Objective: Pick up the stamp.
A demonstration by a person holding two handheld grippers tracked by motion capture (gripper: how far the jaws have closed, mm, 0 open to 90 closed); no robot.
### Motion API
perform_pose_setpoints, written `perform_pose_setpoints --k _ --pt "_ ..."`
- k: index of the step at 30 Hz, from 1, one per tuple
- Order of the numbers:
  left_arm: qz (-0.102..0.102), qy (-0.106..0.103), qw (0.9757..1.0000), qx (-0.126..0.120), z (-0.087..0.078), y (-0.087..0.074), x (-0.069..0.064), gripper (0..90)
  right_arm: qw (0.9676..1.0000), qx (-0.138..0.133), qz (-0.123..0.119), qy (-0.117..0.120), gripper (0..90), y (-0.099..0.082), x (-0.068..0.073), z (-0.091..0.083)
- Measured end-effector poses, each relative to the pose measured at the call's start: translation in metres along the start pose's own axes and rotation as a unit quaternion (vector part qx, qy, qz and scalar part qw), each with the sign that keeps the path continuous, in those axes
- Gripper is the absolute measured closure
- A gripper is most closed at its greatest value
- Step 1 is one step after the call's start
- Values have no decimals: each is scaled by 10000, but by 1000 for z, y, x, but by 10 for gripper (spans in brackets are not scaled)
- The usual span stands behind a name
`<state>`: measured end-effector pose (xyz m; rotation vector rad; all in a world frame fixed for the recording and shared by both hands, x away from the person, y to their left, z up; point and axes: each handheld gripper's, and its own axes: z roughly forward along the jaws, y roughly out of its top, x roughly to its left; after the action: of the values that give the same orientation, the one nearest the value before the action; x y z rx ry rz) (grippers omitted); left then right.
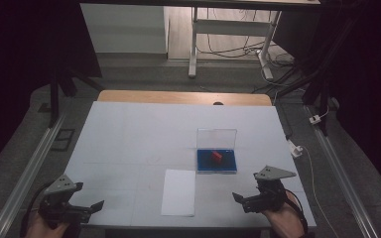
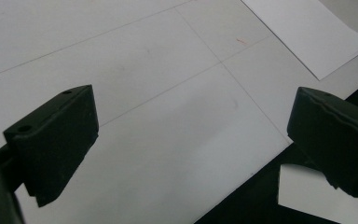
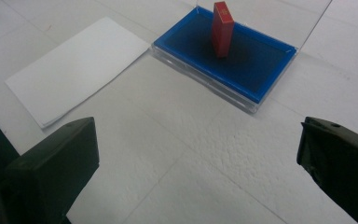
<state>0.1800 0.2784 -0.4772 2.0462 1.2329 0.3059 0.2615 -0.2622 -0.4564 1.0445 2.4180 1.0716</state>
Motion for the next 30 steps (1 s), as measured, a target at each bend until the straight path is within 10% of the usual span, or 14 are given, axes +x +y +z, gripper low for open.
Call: perform_pose_setpoints --k 30 --pt "-75 3 10000 19 0 0 1 21 9999 44 57 92 0 37 -11 36"
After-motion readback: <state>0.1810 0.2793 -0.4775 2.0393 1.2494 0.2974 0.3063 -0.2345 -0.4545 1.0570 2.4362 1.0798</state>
